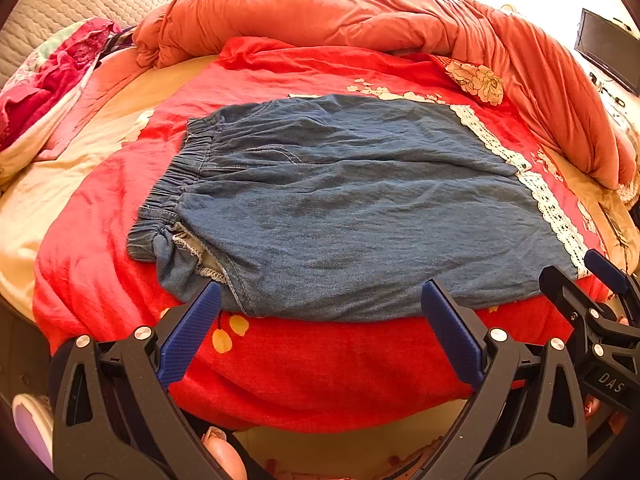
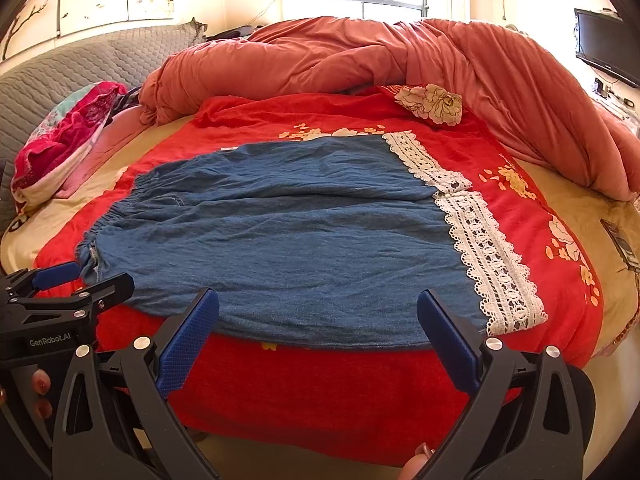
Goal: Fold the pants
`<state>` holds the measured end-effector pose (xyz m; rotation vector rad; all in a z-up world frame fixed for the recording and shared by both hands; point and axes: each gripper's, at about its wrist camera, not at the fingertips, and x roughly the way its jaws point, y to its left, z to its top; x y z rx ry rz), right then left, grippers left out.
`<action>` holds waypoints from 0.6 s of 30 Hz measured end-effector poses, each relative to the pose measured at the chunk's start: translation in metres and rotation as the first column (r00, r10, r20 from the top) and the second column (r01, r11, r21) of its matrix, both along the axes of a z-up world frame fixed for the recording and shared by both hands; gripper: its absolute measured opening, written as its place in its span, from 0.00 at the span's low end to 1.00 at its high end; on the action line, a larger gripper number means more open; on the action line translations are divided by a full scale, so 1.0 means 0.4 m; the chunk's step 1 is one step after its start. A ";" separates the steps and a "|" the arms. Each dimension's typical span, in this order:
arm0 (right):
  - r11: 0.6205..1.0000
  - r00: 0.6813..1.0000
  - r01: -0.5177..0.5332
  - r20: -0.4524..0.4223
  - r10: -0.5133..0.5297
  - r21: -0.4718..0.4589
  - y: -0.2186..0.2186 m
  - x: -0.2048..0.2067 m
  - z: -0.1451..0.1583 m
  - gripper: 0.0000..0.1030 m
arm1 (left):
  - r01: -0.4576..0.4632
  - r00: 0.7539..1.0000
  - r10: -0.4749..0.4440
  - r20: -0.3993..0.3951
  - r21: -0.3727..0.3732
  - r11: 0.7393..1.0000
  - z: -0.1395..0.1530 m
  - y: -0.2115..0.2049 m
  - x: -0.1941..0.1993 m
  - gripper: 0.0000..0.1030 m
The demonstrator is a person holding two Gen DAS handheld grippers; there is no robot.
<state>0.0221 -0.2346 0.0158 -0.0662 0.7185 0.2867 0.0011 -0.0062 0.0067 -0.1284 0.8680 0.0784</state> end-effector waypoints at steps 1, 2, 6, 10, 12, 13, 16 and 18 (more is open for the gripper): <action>1.000 1.000 -0.004 -0.002 0.004 -0.002 0.001 0.001 0.000 0.96 | -0.001 1.000 0.001 -0.001 0.001 1.000 0.000 0.000 0.000 0.91; 1.000 1.000 -0.001 -0.001 0.001 -0.002 0.000 0.000 0.000 0.96 | -0.001 1.000 0.001 0.000 0.000 1.000 0.001 0.000 0.000 0.91; 1.000 1.000 0.000 0.000 0.000 -0.004 0.001 0.002 0.001 0.96 | 0.001 1.000 -0.001 0.003 -0.003 1.000 0.000 0.000 0.001 0.91; 1.000 1.000 -0.002 -0.002 0.002 -0.002 0.004 0.008 -0.003 0.96 | 0.001 1.000 -0.001 0.001 -0.005 1.000 -0.002 0.003 0.010 0.91; 1.000 1.000 -0.002 -0.003 0.002 -0.005 0.007 0.011 -0.005 0.96 | 0.003 1.000 -0.003 0.002 -0.005 1.000 -0.002 0.003 0.011 0.91; 1.000 1.000 -0.005 -0.006 0.005 -0.004 0.008 0.013 -0.007 0.96 | 0.003 1.000 -0.003 0.001 -0.004 1.000 -0.001 0.003 0.015 0.91; 1.000 1.000 -0.006 -0.005 0.006 -0.006 0.012 0.019 -0.006 0.96 | 0.007 1.000 -0.007 0.001 -0.006 1.000 -0.003 0.003 0.019 0.91; 1.000 1.000 -0.008 -0.005 0.008 -0.002 0.012 0.023 -0.005 0.96 | 0.011 1.000 -0.011 0.005 -0.011 1.000 -0.001 0.008 0.029 0.91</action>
